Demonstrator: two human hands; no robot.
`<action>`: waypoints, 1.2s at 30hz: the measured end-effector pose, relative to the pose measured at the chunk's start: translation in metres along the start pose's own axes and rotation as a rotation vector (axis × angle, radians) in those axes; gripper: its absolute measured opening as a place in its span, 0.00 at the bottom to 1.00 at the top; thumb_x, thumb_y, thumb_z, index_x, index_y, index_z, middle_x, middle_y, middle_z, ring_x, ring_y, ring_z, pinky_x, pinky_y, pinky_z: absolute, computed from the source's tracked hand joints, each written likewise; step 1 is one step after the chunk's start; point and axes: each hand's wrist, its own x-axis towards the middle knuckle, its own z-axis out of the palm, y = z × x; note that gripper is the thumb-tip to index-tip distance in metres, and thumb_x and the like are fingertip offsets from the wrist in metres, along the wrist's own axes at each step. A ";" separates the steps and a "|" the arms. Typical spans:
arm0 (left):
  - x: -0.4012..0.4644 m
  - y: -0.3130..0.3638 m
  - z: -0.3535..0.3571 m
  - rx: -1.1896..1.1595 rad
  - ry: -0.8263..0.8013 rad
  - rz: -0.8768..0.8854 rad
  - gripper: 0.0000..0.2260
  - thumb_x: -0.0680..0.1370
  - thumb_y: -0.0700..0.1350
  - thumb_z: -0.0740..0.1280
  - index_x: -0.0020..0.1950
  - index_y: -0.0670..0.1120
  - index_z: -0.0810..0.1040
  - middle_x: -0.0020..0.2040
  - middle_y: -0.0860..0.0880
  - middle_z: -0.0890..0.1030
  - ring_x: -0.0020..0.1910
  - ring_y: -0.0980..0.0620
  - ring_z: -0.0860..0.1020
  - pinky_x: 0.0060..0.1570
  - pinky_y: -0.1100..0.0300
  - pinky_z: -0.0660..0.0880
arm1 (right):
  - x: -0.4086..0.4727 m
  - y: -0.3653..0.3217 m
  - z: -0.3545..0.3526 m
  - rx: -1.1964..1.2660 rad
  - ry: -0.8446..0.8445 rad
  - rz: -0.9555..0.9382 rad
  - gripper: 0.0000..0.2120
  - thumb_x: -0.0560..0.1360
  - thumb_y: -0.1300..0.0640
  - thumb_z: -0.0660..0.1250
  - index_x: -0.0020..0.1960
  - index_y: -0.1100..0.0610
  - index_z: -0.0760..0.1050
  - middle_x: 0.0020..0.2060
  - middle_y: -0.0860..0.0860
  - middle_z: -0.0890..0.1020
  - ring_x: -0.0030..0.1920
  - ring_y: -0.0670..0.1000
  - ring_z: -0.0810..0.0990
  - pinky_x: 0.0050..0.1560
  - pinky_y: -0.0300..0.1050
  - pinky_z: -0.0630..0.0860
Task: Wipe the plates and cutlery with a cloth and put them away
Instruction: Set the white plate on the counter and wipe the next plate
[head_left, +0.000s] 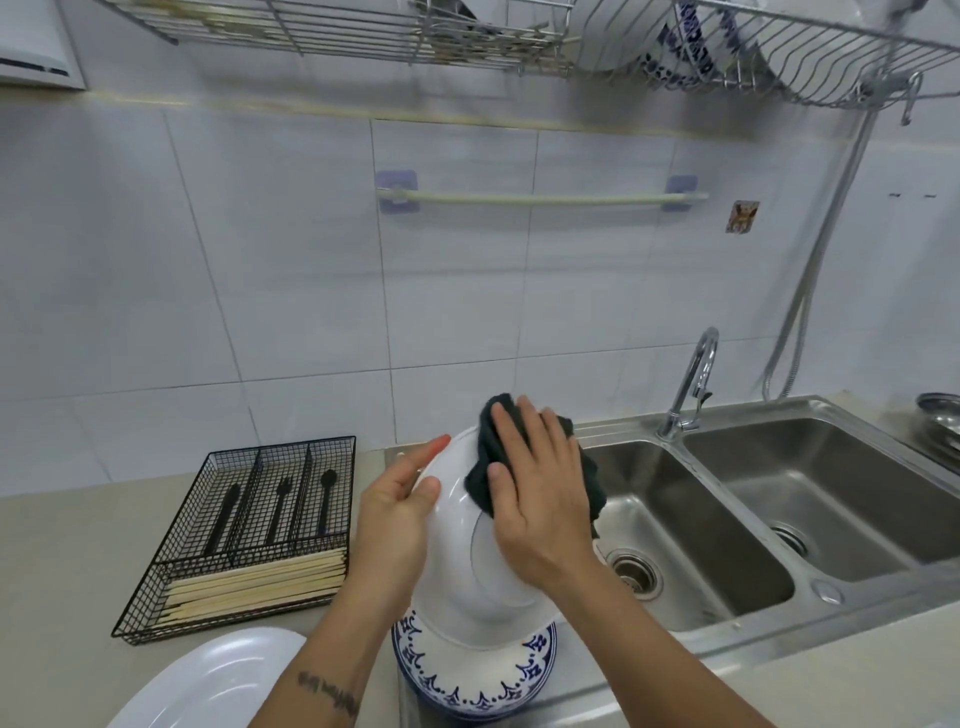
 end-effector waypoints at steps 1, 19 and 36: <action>0.001 0.002 0.000 0.012 -0.009 0.017 0.21 0.80 0.31 0.61 0.56 0.55 0.84 0.57 0.51 0.85 0.58 0.50 0.82 0.63 0.49 0.76 | 0.000 -0.003 -0.001 -0.019 -0.017 -0.059 0.28 0.79 0.45 0.47 0.79 0.43 0.53 0.79 0.44 0.52 0.79 0.48 0.45 0.77 0.54 0.42; 0.012 0.009 -0.004 0.246 -0.089 0.211 0.21 0.79 0.31 0.64 0.52 0.57 0.85 0.50 0.58 0.86 0.50 0.59 0.82 0.51 0.66 0.76 | 0.013 0.009 -0.008 0.108 -0.032 0.046 0.22 0.77 0.46 0.50 0.69 0.45 0.67 0.60 0.46 0.73 0.58 0.52 0.69 0.63 0.53 0.66; 0.013 -0.004 -0.002 -0.336 0.118 -0.207 0.19 0.79 0.36 0.60 0.62 0.54 0.79 0.66 0.42 0.73 0.61 0.40 0.74 0.50 0.38 0.80 | -0.032 -0.004 -0.008 0.059 0.010 -0.184 0.16 0.71 0.62 0.57 0.54 0.50 0.74 0.46 0.44 0.74 0.47 0.49 0.70 0.52 0.46 0.67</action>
